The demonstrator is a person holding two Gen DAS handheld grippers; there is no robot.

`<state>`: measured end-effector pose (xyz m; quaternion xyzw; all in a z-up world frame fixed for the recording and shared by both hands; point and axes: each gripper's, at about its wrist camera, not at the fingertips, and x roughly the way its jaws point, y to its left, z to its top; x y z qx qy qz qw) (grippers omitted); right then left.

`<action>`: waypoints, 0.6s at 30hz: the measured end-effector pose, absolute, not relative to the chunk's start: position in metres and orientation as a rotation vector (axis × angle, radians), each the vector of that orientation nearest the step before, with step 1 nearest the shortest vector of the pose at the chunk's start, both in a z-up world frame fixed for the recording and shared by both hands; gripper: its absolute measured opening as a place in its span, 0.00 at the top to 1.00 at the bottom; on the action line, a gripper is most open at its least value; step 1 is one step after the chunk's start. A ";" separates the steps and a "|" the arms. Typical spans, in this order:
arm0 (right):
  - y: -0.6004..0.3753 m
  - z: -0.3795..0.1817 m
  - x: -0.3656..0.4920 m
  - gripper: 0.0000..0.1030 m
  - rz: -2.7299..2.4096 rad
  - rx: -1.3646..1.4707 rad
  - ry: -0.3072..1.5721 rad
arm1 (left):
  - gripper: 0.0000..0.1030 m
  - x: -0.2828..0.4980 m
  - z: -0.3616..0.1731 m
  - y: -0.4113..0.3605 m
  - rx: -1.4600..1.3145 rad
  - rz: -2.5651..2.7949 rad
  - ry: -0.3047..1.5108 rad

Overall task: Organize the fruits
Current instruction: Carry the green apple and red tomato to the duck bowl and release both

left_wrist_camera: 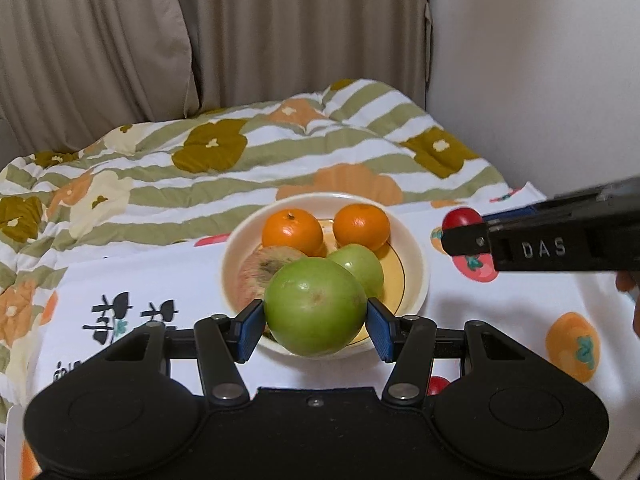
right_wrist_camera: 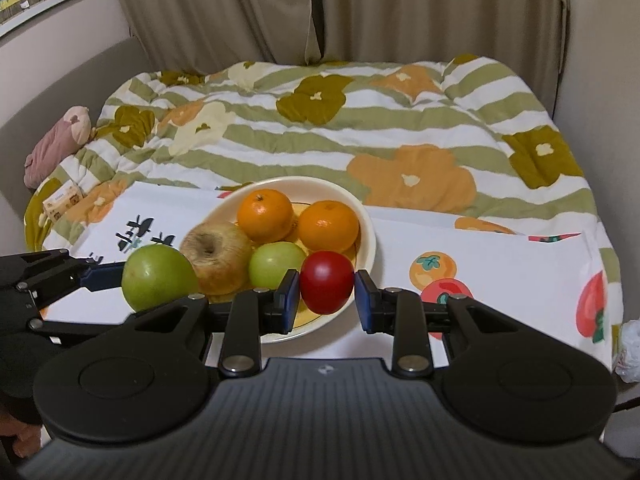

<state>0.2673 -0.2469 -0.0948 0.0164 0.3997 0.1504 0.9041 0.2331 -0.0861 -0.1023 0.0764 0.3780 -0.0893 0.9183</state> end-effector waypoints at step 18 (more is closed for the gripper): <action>-0.253 -0.122 0.302 0.57 0.348 0.012 0.864 | 0.23 0.251 -0.133 -0.123 0.338 -0.185 0.775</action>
